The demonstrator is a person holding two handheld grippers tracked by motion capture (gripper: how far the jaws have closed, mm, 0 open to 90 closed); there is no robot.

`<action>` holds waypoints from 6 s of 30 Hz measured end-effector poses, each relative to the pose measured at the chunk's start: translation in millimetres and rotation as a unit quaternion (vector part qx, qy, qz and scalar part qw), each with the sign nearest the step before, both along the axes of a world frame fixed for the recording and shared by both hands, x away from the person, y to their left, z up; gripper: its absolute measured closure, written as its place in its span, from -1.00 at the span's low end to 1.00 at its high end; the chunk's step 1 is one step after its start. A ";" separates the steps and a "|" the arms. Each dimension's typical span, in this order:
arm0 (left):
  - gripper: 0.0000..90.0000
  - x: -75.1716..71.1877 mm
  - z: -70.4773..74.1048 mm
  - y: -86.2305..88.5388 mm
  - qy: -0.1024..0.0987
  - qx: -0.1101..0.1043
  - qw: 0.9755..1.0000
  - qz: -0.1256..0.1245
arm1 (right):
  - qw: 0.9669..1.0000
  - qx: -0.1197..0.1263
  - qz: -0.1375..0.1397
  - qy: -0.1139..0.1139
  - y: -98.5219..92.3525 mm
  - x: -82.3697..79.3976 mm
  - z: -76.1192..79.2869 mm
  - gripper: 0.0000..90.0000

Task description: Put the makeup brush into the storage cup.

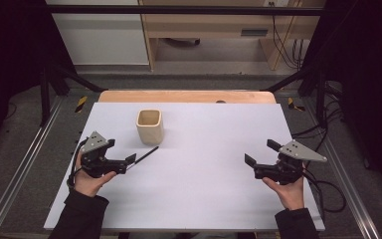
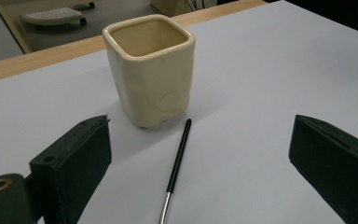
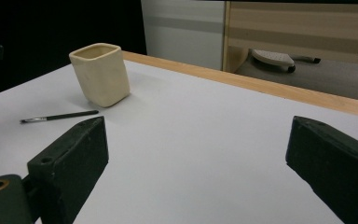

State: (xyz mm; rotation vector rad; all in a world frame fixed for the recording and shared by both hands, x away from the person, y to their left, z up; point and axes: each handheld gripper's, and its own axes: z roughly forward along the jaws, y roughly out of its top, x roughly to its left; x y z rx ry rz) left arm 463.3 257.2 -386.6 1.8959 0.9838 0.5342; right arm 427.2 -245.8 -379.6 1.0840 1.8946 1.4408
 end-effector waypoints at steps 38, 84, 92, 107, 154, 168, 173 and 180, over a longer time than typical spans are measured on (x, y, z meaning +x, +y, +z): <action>-0.56 51.1 -56.5 -24.5 0.115 0.111 0.987 -0.004 | 1.000 -0.002 0.004 0.007 3.4 1.8 -2.6 -0.86; 0.84 55.2 -73.0 -36.0 0.161 0.166 0.972 -0.034 | 1.000 -0.003 0.006 0.011 4.2 2.0 -3.2 -0.85; 0.86 54.4 -72.8 -36.6 0.159 0.169 0.972 -0.044 | 1.000 -0.002 0.007 0.010 4.0 2.0 -3.0 -0.85; 0.46 51.8 -61.0 -39.7 0.152 0.174 0.972 -0.040 | 1.000 -0.002 0.006 0.010 3.6 1.7 -2.6 -0.85; 0.85 73.2 -61.7 -59.8 0.234 0.234 0.942 -0.053 | 1.000 -0.005 0.010 0.016 5.0 2.2 -3.5 -0.85; 0.87 69.8 -61.2 -60.5 0.220 0.237 0.944 -0.061 | 1.000 -0.006 0.012 0.017 5.0 2.3 -3.6 -0.85; 0.87 64.2 -50.1 -59.2 0.203 0.228 0.950 -0.068 | 1.000 -0.006 0.013 0.016 5.1 2.0 -3.5 -0.84; 0.87 53.7 -33.3 -59.0 0.178 0.206 0.958 -0.085 | 1.000 -0.011 0.015 0.015 5.7 2.3 -4.0 -0.84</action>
